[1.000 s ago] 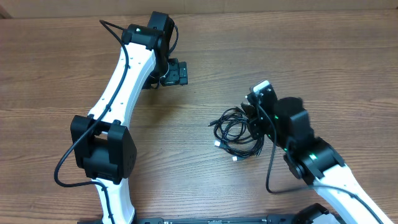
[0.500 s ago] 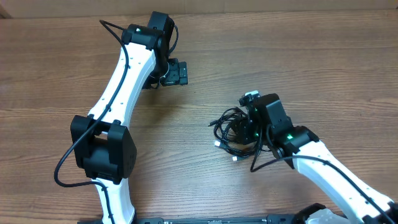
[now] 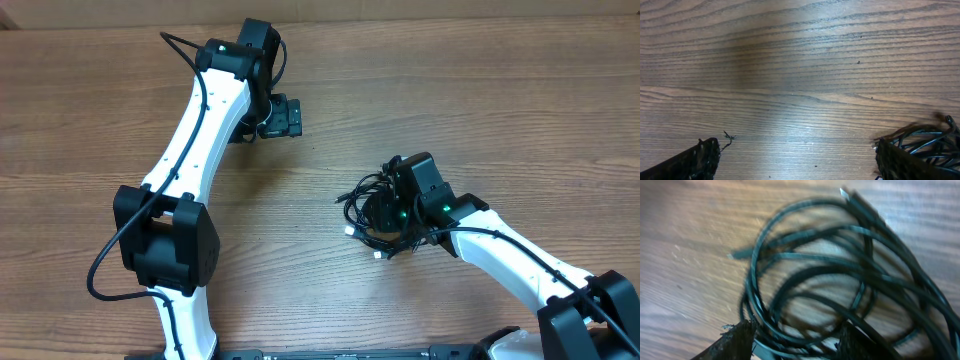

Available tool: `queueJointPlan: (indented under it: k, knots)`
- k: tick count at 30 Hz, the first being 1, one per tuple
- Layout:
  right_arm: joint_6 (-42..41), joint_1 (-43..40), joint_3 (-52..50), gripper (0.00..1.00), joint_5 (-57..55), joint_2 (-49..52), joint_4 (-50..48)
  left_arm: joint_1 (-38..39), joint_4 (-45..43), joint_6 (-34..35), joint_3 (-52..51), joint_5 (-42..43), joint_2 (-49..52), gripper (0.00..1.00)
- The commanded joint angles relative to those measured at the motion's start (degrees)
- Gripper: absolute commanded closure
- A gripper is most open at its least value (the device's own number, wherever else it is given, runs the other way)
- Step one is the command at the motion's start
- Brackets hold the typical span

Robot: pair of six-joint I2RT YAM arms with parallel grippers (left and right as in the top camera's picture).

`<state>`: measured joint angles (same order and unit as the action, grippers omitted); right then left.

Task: Untangle cables

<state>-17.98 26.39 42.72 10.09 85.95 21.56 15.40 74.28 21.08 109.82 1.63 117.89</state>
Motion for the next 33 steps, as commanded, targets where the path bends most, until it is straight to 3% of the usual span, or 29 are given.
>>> queueJointPlan:
  k: [1,22,28,33]
  knots:
    - [-3.1,0.2,0.1,0.46,0.0,0.0,-2.2,0.0,0.0,0.8,0.9,-0.6,-1.4,0.01]
    - [-6.1,0.2,-0.5,0.48,-2.3,1.0,-2.8,0.0,0.0,0.8,0.9,-0.6,-1.4,0.00]
    - [-6.0,0.2,-0.6,0.62,0.8,1.2,0.5,0.0,0.0,0.8,0.9,-0.6,-1.4,0.00]
    - [-0.6,0.2,-0.7,0.58,3.8,1.2,2.8,0.0,0.0,0.8,0.9,-0.6,-1.4,0.00]
